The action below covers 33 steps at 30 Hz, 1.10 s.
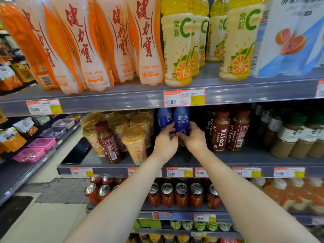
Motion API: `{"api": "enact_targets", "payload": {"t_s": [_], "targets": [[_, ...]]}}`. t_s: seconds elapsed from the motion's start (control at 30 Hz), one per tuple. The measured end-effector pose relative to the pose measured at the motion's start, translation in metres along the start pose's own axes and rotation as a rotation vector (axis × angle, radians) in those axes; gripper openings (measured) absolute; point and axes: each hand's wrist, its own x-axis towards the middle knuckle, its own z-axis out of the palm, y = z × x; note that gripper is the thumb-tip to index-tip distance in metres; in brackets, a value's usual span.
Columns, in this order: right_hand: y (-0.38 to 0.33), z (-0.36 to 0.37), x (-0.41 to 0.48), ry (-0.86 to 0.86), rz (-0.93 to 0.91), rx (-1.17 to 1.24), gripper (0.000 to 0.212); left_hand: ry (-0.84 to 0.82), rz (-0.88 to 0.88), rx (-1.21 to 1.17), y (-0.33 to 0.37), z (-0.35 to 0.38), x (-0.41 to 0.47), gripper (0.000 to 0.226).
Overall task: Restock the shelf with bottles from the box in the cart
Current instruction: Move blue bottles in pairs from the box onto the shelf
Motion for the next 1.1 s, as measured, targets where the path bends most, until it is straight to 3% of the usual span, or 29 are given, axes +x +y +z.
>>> {"api": "enact_targets", "payload": {"t_s": [0.33,0.6,0.73,1.1], "targets": [[-0.009,-0.005,0.012,-0.072,0.108,-0.047,0.056,-0.154,-0.085,0.043,0.001,0.0,-0.002,0.053],[0.002,-0.009,-0.009,-0.139,0.243,-0.166,0.048,-0.154,-0.057,0.356,-0.007,-0.011,-0.022,0.049],[0.001,-0.013,-0.024,-0.156,0.173,-0.245,0.037,-0.218,0.009,0.617,-0.001,-0.018,-0.04,0.049],[-0.026,-0.054,-0.103,-0.311,0.007,-0.605,0.05,-0.232,0.218,0.888,0.033,-0.021,-0.113,0.047]]}}
